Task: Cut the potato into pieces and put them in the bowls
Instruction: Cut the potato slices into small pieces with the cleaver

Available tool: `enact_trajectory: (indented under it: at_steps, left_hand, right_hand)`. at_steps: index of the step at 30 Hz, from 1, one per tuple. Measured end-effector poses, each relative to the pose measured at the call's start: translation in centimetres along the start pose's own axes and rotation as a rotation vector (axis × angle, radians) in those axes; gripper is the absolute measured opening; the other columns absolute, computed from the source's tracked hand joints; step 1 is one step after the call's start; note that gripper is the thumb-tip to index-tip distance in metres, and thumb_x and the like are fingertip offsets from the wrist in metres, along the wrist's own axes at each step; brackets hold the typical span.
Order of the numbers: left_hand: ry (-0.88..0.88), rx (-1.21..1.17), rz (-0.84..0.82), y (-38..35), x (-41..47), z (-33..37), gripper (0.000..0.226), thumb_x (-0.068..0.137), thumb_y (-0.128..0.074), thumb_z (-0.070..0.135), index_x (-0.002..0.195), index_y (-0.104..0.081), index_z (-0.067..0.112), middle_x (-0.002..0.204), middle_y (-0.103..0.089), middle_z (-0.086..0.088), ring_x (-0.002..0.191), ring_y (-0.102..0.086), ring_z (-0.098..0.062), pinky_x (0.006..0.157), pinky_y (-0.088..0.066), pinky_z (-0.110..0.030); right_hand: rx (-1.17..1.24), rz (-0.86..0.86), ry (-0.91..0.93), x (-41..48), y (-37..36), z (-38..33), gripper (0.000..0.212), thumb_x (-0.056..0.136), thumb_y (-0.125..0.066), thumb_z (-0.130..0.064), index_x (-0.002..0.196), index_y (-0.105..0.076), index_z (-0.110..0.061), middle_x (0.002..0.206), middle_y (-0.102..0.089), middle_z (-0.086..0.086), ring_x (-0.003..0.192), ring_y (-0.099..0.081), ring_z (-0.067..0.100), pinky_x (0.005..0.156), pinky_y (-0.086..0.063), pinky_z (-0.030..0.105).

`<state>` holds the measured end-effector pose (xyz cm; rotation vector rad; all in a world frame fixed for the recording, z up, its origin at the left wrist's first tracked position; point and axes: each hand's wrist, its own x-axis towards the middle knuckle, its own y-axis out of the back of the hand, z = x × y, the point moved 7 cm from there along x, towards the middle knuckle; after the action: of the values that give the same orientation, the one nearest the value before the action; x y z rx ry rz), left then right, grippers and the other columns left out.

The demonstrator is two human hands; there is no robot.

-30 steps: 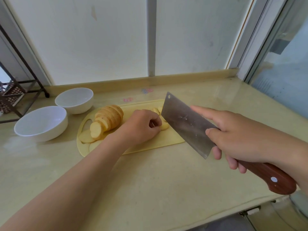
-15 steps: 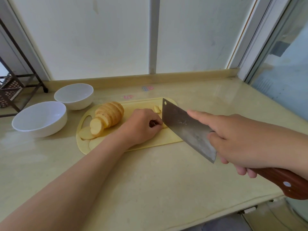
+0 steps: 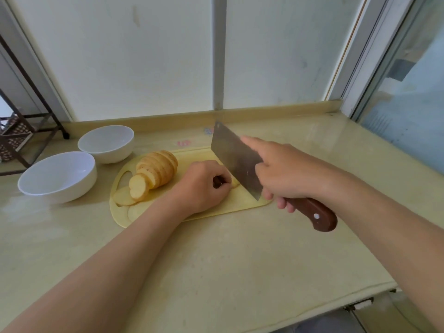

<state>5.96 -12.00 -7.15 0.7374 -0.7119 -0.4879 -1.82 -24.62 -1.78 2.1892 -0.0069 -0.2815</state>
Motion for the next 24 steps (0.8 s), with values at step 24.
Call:
enact_trajectory:
  at_steps: [24]
  left_hand:
    - [0.387, 0.21, -0.057, -1.0, 4.9, -3.4, 0.035, 0.086, -0.066, 0.031, 0.12, -0.064, 0.024, 0.109, -0.059, 0.004, 0.098, -0.056, -0.012, 0.08, -0.041, -0.016]
  right_hand:
    - [0.481, 0.08, 0.012, 5.8, 3.1, 6.4, 0.077, 0.099, -0.036, -0.003, 0.16, -0.027, -0.049, 0.069, -0.072, 0.017, 0.045, -0.056, 0.023, 0.044, -0.05, 0.032]
